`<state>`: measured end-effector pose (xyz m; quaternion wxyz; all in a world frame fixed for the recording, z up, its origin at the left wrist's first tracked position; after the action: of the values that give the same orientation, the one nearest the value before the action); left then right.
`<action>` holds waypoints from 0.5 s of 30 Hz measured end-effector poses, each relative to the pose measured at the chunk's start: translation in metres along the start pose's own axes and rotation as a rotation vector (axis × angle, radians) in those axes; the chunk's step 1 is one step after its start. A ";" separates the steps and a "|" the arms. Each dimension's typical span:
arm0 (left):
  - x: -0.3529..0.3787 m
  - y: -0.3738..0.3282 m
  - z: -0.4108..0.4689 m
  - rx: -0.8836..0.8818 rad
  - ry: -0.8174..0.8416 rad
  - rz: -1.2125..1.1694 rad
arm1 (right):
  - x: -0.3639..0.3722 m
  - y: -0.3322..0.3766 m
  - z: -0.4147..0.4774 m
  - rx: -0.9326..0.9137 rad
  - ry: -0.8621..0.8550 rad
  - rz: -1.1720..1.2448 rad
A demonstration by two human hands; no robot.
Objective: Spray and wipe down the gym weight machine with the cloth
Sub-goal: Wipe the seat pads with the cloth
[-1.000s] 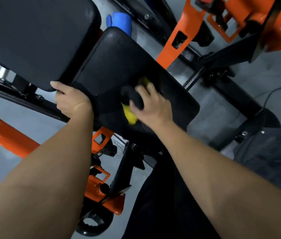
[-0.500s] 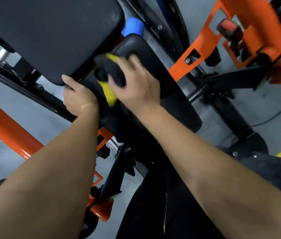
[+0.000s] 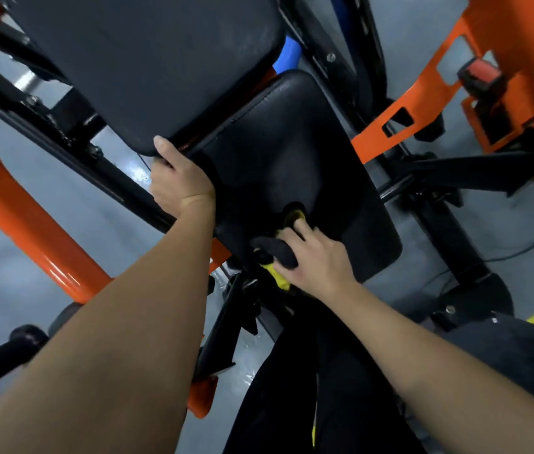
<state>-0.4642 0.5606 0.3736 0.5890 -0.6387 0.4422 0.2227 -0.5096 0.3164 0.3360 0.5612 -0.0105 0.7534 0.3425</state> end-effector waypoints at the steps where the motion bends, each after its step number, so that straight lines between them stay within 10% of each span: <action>1: 0.001 0.001 0.001 0.002 -0.004 -0.010 | -0.005 0.002 0.005 0.020 0.012 0.025; 8: -0.001 -0.003 0.002 -0.026 0.053 0.006 | -0.116 0.066 0.147 0.064 -0.381 0.237; 15: -0.004 -0.006 -0.006 -0.016 0.056 -0.058 | -0.074 0.049 0.129 0.112 -0.545 0.121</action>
<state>-0.4629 0.5554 0.3819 0.5774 -0.6621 0.4378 0.1913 -0.3934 0.3948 0.4064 0.7212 0.1579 0.5918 0.3236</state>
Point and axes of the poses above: each hand's wrist, its own z-axis towards the middle knuckle, its own x-axis out of the palm, y = z × x, the point moved 6 cm from there along z, towards the middle knuckle
